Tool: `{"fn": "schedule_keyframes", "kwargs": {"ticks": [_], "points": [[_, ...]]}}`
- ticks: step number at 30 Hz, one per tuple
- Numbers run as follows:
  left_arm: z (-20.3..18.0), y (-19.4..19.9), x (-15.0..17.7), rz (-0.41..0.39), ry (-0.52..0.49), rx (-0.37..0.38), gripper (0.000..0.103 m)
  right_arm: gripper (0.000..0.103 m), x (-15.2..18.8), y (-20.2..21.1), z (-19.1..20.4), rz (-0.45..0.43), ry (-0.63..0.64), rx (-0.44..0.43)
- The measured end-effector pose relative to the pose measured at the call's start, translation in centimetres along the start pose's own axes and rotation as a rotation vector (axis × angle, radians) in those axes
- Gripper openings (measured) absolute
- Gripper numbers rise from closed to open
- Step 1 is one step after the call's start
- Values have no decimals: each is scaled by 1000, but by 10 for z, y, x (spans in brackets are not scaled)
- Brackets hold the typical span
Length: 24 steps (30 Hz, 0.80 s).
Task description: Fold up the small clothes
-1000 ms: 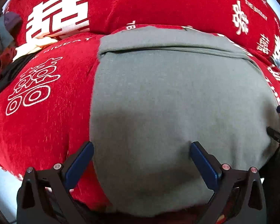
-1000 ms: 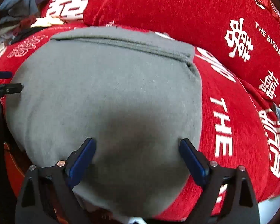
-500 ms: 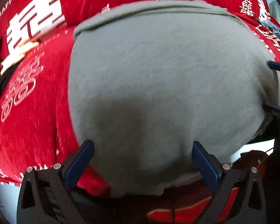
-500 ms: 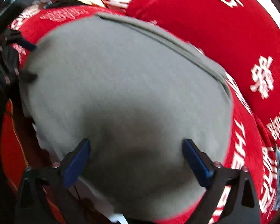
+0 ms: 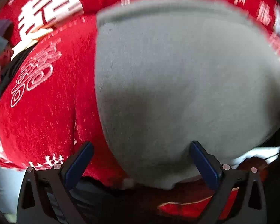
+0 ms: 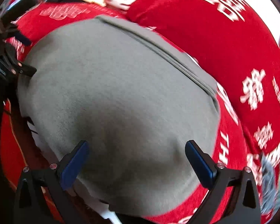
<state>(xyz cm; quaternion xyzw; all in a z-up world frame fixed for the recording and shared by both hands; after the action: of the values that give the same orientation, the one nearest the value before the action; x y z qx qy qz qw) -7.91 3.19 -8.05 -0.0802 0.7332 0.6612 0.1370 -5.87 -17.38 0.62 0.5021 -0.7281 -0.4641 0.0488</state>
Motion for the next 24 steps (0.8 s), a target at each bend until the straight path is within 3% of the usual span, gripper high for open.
{"fn": "schedule_keyframes", "kwargs": {"ticks": [2, 3, 6, 9, 13, 18, 19, 21, 22, 24], "points": [[8, 0, 5, 13, 49, 50, 103, 102, 8, -12, 6, 45, 53, 20], [14, 0, 8, 24, 63, 40, 103, 102, 15, -15, 2, 60, 33, -13], [33, 0, 20, 61, 134, 43, 103, 102, 44, -25, -24, 161, -59, -36], [41, 11, 19, 17, 195, 82, 103, 102, 68, -21, -54, 210, -211, -55], [20, 4, 18, 38, 188, 168, 103, 102, 83, -19, -75, 237, -381, -163], [2, -17, 14, 110, 127, 159, 103, 101, 84, -23, -57, 285, -404, -253], [0, -19, 14, 116, 123, 159, 103, 95, 82, -20, -45, 299, -394, -265], [1, -22, 13, 118, 119, 155, 102, 94, 82, -21, -34, 315, -366, -232], [5, -22, 11, 116, 121, 156, 97, 87, 83, -20, -32, 317, -351, -213], [5, -20, 9, 106, 124, 166, 87, 65, 84, -16, -34, 316, -354, -164]]}}
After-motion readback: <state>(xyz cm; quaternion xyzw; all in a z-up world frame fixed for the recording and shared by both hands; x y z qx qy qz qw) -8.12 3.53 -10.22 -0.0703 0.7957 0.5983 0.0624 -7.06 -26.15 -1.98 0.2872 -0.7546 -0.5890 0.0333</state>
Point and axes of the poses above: each gripper's, at about its wrist camera, not at the fingertips, and y roughly against the way its jaws point, z to its left, x to its underside, the point moved 4 cm from there along -y, roughly the way its jaws point, and after that the axes turned 11 degrees about x, right-handed, at the moved point
